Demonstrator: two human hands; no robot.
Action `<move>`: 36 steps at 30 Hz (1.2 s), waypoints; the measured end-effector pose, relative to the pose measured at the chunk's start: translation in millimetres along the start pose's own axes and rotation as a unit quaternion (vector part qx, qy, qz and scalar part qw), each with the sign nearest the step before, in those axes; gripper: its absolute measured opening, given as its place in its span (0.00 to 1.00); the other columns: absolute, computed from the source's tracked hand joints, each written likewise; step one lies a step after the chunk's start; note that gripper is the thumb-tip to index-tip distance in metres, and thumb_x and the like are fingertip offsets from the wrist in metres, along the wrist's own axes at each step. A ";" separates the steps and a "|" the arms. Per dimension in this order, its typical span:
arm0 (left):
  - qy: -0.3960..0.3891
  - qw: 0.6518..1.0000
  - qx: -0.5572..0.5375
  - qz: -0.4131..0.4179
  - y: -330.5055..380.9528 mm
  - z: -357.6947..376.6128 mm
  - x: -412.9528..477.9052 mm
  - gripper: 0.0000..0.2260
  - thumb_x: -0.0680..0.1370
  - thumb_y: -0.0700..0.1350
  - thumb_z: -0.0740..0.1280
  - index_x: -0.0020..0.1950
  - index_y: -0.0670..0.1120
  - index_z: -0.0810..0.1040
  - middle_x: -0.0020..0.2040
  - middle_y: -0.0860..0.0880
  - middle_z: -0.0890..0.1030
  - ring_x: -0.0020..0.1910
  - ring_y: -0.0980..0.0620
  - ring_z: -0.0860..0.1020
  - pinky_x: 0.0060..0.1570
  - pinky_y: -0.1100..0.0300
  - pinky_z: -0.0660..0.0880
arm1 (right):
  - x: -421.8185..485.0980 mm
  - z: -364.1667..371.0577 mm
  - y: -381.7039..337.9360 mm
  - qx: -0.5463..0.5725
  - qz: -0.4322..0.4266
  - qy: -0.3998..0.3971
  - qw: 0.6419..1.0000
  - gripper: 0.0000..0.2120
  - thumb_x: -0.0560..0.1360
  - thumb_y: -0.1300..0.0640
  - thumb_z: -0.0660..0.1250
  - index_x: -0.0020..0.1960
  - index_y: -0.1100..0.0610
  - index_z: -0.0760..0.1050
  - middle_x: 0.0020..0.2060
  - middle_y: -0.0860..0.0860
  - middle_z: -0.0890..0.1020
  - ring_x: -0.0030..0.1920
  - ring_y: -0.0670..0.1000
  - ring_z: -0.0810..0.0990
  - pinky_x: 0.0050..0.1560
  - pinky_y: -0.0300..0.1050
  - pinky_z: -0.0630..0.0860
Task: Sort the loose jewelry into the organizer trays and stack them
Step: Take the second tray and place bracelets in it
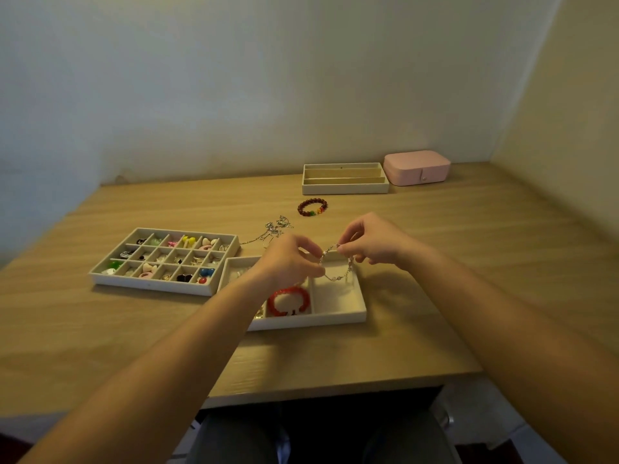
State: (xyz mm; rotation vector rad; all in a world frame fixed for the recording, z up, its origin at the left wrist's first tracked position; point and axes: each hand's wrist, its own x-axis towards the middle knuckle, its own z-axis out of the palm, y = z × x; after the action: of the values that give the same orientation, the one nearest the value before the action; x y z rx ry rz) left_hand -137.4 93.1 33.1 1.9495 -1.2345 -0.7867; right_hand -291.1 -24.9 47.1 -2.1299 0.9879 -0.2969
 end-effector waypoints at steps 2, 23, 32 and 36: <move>-0.003 1.000 0.029 0.002 0.1 0.9 -1.8 0.14 0.70 0.39 0.78 0.53 0.47 0.82 0.43 0.47 0.86 0.39 0.51 0.83 0.42 0.55 0.83 | 2.3 4.4 -0.7 -0.035 -0.016 -0.007 0.999 0.01 0.76 0.58 0.74 0.47 0.54 0.83 0.43 0.50 0.84 0.42 0.49 0.83 0.40 0.42 0.80; 0.052 0.920 0.351 0.169 -4.7 10.8 -3.7 0.08 0.79 0.46 0.69 0.55 0.54 0.84 0.54 0.54 0.83 0.55 0.50 0.78 0.53 0.54 0.76 | 9.3 7.3 0.8 -0.120 -0.074 -0.008 0.990 0.09 0.76 0.59 0.74 0.56 0.53 0.83 0.47 0.47 0.84 0.47 0.44 0.82 0.42 0.36 0.77; 0.032 0.902 0.395 0.169 -3.3 14.8 3.0 0.06 0.77 0.52 0.70 0.51 0.57 0.85 0.47 0.55 0.83 0.48 0.51 0.78 0.48 0.52 0.80 | -2.6 17.4 -0.2 -0.232 -0.066 -0.073 0.968 0.14 0.72 0.50 0.77 0.57 0.49 0.82 0.50 0.44 0.83 0.51 0.44 0.80 0.53 0.45 0.81; 0.016 0.898 0.401 0.177 -7.0 12.8 5.5 0.06 0.77 0.51 0.69 0.50 0.56 0.85 0.48 0.54 0.83 0.50 0.50 0.77 0.49 0.51 0.79 | -5.3 22.4 -5.8 -0.307 -0.069 -0.046 0.948 0.17 0.73 0.49 0.77 0.60 0.51 0.81 0.51 0.45 0.83 0.50 0.47 0.81 0.52 0.47 0.82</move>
State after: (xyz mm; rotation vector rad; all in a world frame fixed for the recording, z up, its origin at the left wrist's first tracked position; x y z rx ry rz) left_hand -141.9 87.3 19.4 2.2076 -2.0350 -0.0255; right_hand -280.5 -6.5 36.4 -2.7527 0.9603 0.0615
